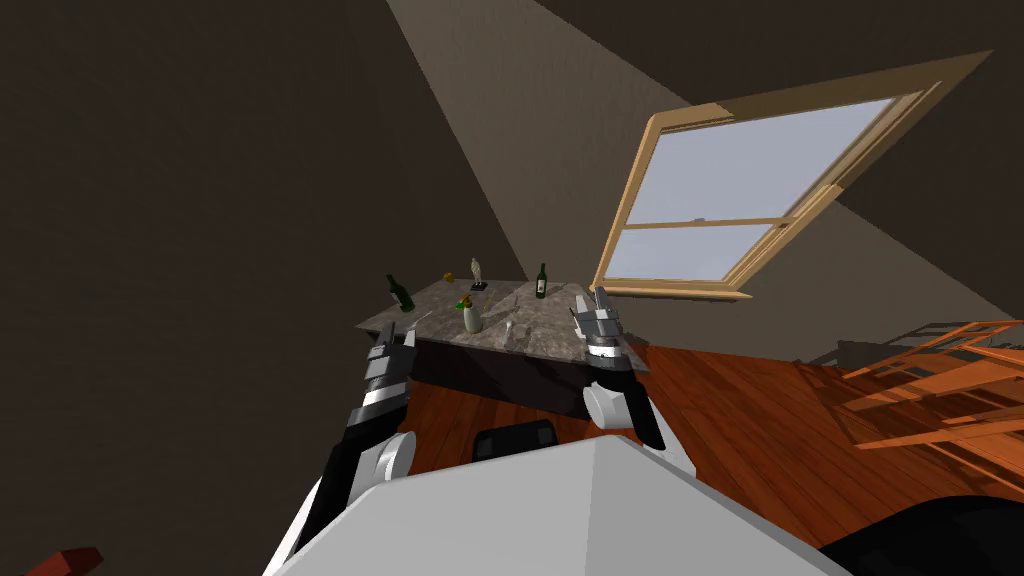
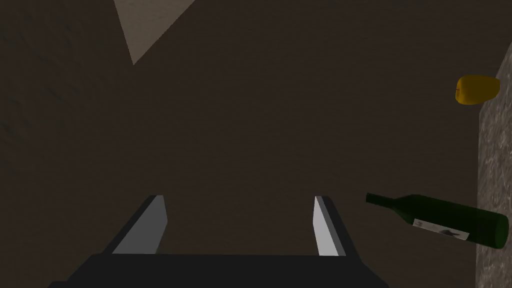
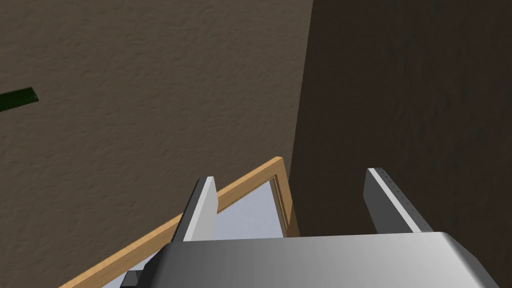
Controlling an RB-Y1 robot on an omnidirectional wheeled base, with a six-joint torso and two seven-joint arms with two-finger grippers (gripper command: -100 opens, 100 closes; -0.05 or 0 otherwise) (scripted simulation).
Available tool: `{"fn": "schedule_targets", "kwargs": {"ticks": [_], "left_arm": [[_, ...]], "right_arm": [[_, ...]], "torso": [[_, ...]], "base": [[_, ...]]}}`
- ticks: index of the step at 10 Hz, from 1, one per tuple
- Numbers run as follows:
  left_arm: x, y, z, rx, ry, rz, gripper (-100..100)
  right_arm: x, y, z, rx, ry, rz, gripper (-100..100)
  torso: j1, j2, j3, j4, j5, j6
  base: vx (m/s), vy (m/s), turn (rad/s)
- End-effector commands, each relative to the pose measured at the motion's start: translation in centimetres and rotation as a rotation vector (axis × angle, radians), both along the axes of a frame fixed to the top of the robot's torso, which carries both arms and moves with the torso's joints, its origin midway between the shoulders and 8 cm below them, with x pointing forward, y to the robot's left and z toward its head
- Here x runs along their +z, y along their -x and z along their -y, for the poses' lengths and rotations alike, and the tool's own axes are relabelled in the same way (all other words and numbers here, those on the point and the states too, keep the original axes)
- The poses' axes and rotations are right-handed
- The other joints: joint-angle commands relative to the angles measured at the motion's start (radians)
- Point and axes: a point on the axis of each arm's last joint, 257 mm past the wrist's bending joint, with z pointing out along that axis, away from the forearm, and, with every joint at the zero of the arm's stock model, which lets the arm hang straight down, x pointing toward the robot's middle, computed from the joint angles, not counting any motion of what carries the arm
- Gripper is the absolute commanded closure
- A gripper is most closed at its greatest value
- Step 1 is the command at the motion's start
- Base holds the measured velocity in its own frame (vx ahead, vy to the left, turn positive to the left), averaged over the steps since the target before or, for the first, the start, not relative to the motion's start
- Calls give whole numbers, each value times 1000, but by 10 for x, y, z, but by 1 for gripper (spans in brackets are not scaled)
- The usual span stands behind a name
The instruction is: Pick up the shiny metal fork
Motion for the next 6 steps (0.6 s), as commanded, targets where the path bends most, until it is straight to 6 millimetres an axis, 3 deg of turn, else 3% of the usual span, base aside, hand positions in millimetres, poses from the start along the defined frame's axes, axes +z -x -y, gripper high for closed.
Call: {"fn": "schedule_targets", "kwargs": {"ticks": [1,6], "left_arm": [[4,5,-3,6,-80,3,-100],[20,22,-6,30,-400,27,-100]], "right_arm": [[0,0,0,0,0,0,0],[0,0,0,0,0,0,0]], "torso": [[0,0,0,0,0,0],[1,2,1,1,0,0]], "base": [[-11,3,-125],[-26,13,-187]]}}
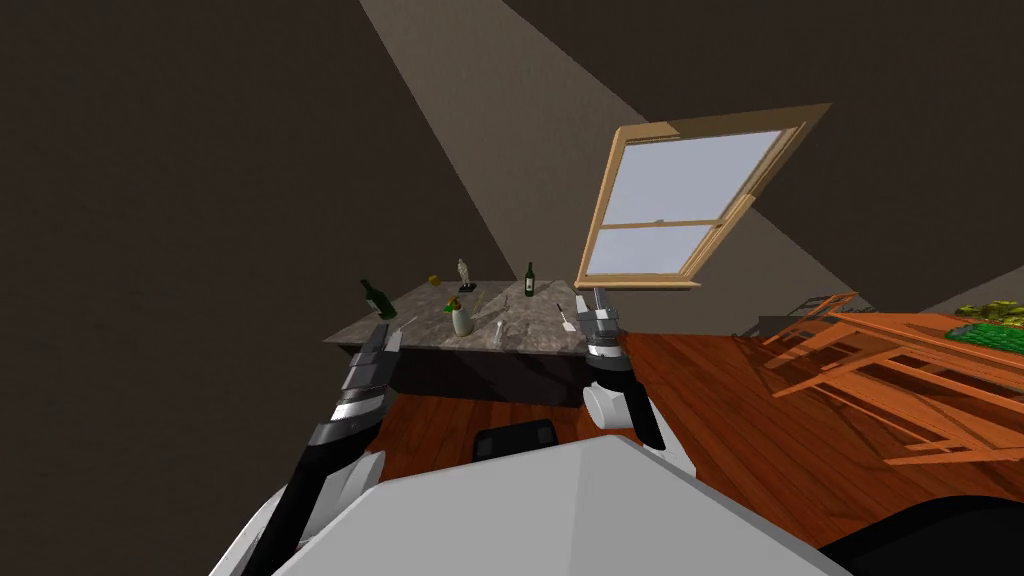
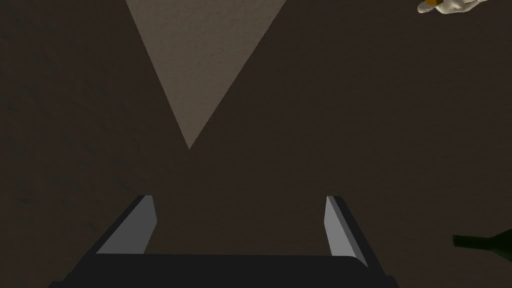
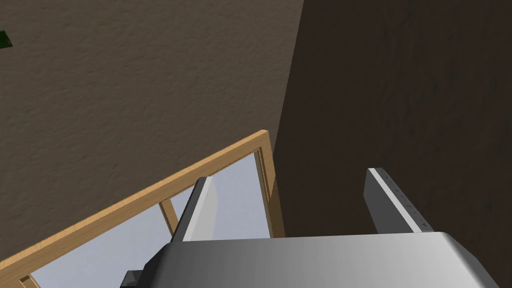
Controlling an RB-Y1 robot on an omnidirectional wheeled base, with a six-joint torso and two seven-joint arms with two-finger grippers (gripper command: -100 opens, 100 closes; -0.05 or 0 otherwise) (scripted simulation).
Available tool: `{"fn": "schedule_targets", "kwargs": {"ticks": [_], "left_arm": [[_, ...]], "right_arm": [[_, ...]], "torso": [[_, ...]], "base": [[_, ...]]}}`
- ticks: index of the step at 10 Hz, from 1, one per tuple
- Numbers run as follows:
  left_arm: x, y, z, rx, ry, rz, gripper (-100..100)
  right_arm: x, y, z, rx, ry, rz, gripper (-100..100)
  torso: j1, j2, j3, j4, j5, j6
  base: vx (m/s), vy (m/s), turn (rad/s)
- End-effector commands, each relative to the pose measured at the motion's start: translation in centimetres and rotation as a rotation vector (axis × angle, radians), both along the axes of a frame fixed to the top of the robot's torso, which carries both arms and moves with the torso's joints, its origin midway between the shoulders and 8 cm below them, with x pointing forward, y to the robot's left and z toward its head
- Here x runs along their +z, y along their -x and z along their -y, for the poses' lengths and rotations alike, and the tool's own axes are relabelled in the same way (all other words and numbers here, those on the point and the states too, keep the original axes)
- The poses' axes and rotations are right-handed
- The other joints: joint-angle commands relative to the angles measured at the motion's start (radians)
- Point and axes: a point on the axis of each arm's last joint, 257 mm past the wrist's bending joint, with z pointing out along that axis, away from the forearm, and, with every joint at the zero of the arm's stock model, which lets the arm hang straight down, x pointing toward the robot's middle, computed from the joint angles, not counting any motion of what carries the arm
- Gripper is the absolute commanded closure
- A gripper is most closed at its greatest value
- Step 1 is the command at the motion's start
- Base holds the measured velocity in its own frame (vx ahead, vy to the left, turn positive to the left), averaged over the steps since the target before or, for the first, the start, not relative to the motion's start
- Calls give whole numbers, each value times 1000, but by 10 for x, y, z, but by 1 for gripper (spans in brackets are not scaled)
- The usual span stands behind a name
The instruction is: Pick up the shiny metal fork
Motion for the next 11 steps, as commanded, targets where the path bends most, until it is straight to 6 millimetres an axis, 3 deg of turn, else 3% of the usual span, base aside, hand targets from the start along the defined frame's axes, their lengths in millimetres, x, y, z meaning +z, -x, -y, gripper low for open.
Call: {"fn": "schedule_targets", "kwargs": {"ticks": [1,11], "left_arm": [[5,6,2,7,-129,16,-100],[2,23,33,-75,-650,61,-100]], "right_arm": [[0,0,0,0,0,0,0],[0,0,0,0,0,0,0]], "torso": [[0,0,0,0,0,0],[0,-1,-1,0,0,-1]], "base": [[-28,8,-282],[-15,4,-168]]}}
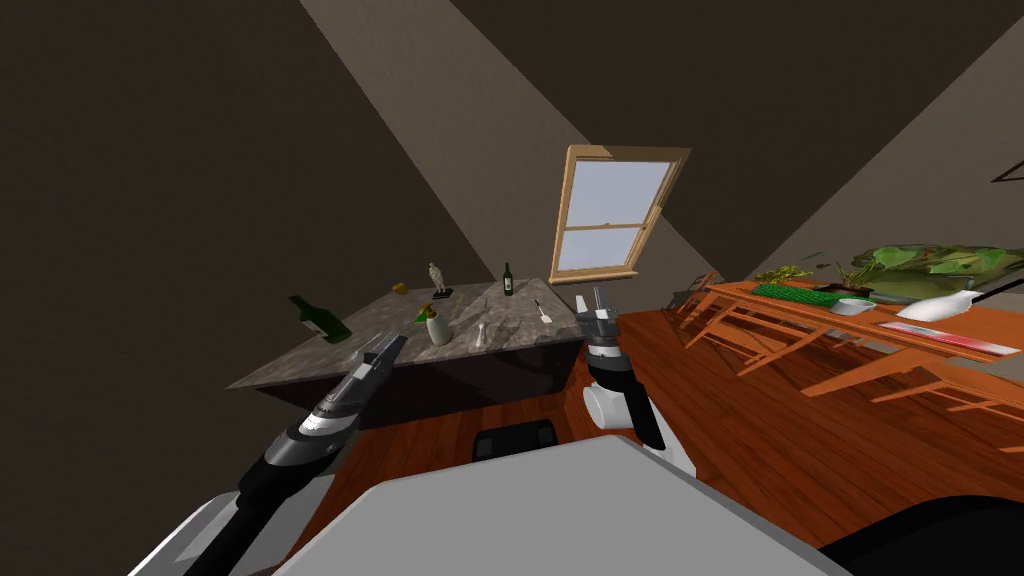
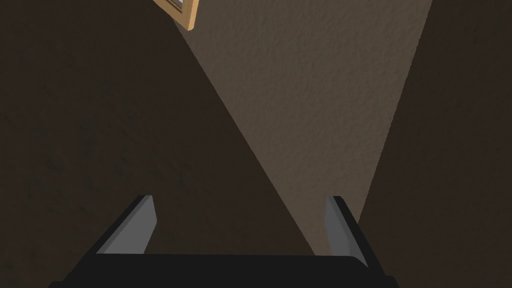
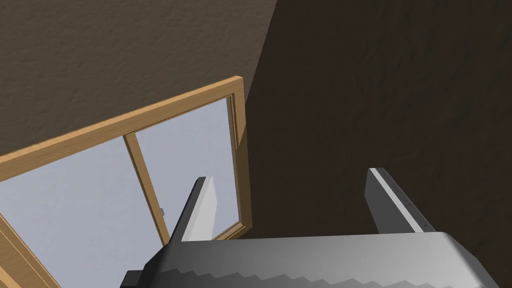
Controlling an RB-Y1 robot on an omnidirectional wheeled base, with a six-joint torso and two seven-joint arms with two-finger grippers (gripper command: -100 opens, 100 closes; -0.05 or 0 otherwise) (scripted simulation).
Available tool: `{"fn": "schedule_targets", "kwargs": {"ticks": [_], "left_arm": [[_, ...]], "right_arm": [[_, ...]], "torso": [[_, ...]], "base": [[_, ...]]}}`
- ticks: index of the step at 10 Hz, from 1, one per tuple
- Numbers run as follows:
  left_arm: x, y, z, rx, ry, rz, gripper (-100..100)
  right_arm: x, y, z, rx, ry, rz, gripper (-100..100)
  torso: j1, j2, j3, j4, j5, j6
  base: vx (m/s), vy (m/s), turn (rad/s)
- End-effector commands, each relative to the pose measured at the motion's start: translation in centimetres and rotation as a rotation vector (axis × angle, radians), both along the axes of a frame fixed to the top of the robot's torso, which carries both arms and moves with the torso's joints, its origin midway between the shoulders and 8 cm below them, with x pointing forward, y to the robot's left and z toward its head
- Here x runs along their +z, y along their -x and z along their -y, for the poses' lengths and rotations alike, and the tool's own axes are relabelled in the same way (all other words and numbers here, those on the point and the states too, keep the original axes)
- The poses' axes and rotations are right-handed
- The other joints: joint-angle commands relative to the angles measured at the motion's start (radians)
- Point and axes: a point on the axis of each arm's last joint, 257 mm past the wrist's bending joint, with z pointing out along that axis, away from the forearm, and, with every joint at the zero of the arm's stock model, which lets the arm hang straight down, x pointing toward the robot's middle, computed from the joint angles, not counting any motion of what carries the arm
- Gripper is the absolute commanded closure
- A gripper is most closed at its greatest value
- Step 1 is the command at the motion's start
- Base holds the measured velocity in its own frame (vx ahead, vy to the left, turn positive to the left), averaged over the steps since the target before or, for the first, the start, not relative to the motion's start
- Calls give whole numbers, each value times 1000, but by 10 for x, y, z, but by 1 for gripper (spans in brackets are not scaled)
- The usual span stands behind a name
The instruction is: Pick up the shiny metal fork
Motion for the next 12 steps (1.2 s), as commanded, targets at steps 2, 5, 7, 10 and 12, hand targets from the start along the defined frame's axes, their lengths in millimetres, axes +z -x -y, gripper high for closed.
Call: {"fn": "schedule_targets", "kwargs": {"ticks": [2,5,7,10,12], "left_arm": [[-6,5,10,-37,-129,7,-100],[-25,14,26,-101,-333,20,-100],[-37,19,33,-146,-438,24,-100],[-55,26,41,-210,-570,23,-100],[-72,33,45,-266,-678,25,-100]], "right_arm": [[0,0,0,0,0,0,0],[0,0,0,0,0,0,0],[0,0,0,0,0,0,0],[0,0,0,0,0,0,0],[0,0,0,0,0,0,0]], "torso": [[0,0,0,0,0,1],[0,0,0,0,0,0],[0,-1,0,0,0,0],[0,-1,-1,0,0,1],[-1,-1,-1,0,0,1]], "base": [[-13,-1,-211],[-11,-2,-245],[-8,-2,-213],[-6,-1,-205],[-3,-3,-247]]}}
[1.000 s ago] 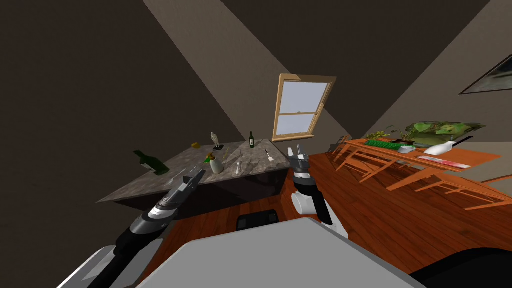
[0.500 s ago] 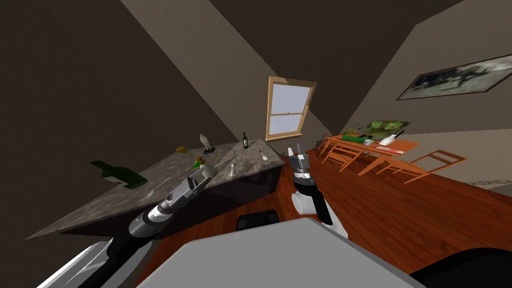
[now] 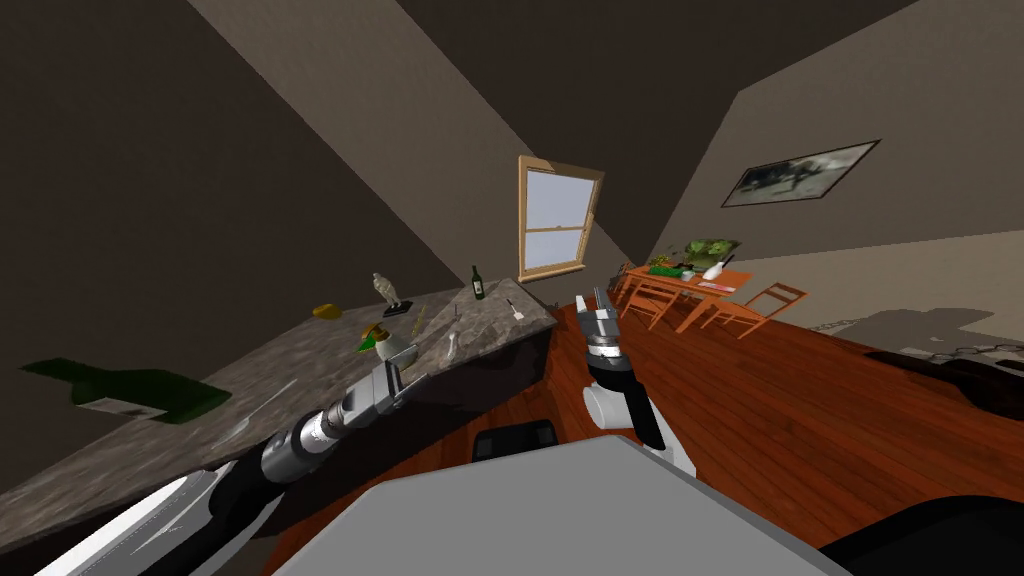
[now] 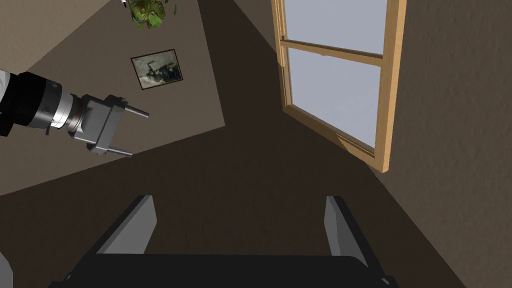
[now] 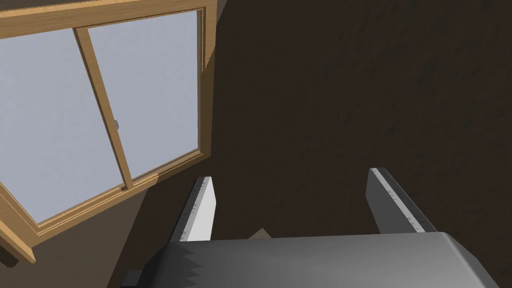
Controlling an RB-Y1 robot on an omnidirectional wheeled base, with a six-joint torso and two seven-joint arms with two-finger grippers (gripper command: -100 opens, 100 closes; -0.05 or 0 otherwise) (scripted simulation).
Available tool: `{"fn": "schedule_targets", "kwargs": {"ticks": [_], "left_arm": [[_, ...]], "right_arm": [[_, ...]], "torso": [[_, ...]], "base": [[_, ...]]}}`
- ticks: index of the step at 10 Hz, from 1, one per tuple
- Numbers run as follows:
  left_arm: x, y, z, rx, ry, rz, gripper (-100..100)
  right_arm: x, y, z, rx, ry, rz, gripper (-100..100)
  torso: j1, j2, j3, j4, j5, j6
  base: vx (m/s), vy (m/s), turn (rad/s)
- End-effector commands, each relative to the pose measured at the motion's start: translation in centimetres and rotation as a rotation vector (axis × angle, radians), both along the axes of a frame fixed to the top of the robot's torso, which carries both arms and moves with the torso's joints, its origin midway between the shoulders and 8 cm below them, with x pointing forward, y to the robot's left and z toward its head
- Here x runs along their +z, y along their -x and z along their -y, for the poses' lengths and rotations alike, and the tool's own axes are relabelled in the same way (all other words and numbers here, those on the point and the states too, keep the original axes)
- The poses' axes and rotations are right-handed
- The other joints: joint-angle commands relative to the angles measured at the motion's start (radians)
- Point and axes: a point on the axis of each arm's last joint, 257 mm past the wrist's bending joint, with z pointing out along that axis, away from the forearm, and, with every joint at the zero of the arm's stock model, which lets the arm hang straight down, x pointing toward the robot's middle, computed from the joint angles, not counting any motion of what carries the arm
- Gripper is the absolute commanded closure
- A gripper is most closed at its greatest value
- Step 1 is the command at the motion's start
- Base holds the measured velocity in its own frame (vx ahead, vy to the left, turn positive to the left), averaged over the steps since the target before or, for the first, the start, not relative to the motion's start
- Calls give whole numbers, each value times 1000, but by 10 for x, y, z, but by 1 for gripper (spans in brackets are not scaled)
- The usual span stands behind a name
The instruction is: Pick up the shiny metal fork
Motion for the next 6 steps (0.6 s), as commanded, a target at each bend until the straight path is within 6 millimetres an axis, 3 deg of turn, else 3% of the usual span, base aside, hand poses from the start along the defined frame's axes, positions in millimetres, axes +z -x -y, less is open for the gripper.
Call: {"fn": "schedule_targets", "kwargs": {"ticks": [1,6], "left_arm": [[-19,8,2,-56,-101,-3,-100],[-63,28,0,-195,-344,-25,-100]], "right_arm": [[0,0,0,0,0,0,0],[0,0,0,0,0,0,0]], "torso": [[0,0,0,0,0,0],[0,-1,0,0,0,1]], "base": [[-1,-8,-322],[2,-2,-226]]}}
